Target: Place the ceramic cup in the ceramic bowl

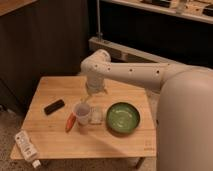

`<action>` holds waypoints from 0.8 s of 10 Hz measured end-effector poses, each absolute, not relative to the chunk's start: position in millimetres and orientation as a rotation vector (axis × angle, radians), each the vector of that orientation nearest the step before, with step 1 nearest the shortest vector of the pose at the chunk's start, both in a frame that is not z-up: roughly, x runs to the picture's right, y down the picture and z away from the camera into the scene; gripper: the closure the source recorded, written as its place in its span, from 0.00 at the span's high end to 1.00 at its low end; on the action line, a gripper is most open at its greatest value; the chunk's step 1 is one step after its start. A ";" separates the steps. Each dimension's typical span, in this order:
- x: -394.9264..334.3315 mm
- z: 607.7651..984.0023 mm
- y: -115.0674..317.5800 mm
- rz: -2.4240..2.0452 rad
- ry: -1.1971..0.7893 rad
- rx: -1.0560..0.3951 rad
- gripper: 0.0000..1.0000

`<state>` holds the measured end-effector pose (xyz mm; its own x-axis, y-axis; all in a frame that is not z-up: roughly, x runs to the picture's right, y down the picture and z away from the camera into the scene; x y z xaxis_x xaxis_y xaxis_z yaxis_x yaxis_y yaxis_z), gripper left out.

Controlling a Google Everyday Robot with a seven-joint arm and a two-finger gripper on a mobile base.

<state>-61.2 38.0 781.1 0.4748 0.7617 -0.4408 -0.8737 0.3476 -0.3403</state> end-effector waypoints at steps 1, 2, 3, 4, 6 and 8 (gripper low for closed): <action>-61.7 780.6 40.1 1.072 0.224 -0.582 0.80; -61.9 781.0 41.7 1.072 0.228 -0.582 0.80; -62.1 782.0 44.5 1.072 0.233 -0.583 0.80; -62.0 782.6 45.9 1.072 0.236 -0.582 0.80; -61.2 784.4 49.0 1.077 0.244 -0.585 0.80; -60.0 791.6 56.3 1.084 0.260 -0.593 0.80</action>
